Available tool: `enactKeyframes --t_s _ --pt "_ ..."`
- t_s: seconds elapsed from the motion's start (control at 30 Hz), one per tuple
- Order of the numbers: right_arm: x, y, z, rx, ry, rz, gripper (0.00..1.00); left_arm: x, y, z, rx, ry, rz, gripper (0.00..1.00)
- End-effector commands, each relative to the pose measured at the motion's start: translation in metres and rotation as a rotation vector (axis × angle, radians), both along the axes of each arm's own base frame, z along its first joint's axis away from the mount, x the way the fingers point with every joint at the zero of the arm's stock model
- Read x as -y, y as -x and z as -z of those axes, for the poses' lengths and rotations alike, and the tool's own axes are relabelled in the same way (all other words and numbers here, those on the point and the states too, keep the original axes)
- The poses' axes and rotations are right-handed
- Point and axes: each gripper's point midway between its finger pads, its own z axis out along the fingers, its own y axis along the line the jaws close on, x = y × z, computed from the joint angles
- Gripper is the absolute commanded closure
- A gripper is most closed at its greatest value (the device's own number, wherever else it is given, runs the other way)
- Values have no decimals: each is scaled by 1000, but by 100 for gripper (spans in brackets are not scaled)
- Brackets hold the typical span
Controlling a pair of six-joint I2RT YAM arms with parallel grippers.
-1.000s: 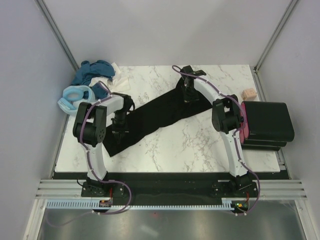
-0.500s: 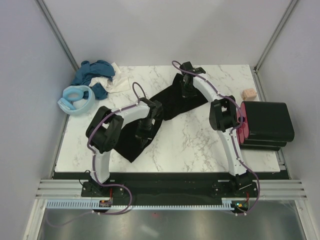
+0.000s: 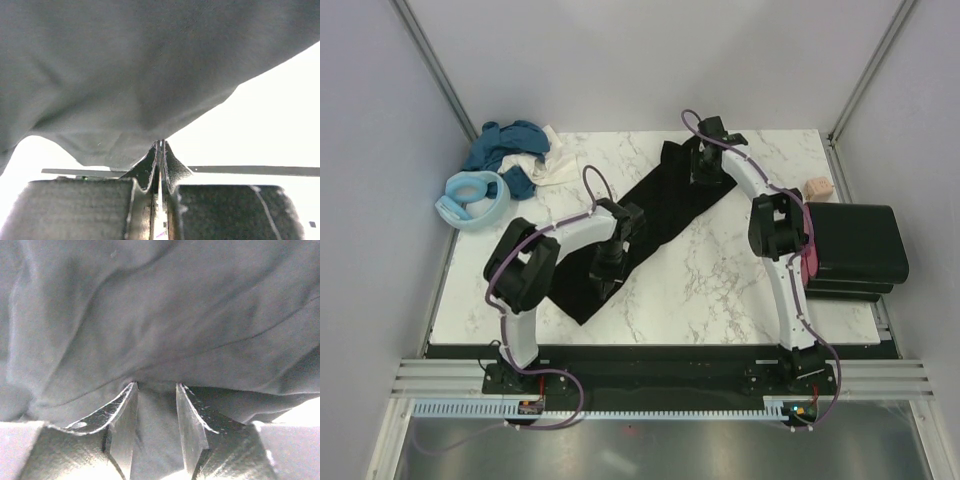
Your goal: Fold and stack the t-shirts
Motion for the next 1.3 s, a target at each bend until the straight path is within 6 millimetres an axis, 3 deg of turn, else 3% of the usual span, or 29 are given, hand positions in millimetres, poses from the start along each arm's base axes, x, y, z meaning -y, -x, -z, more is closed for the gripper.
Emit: enactKeyframes --t_s 0.0,0.03,0.07,0.17,0.27,0.47,0.67,0.93,1.07,1.13,1.27 --pt "-34 -4 -96 212 -162 -89 55 11 -47 -49 267 59 -60 94" --pt "-36 6 -97 202 -167 -110 53 10 -55 -54 304 55 -74 92" --pt "-39 12 -125 246 -189 -126 52 9 -61 -61 332 64 -94 90" --pt "-49 34 -145 249 -208 -157 51 -6 -81 -68 370 53 -159 88" --pt "-54 53 -141 189 -226 -164 51 -30 -89 -55 323 15 -207 89" --pt "-72 87 -93 66 -150 -224 50 -72 -95 -25 250 -88 -263 90" --pt "-79 102 -56 -1 -55 -254 50 -73 -103 -7 223 -73 -250 95" --pt "-71 121 -4 -125 63 -238 51 -75 -77 16 97 -71 -199 98" --pt "-65 125 14 -183 125 -219 60 -75 -59 20 54 -79 -169 98" --pt "-64 126 31 -223 149 -223 71 -70 -50 22 32 -64 -156 98" --pt "-67 117 35 -226 168 -225 97 -62 -33 21 10 -63 -121 98"
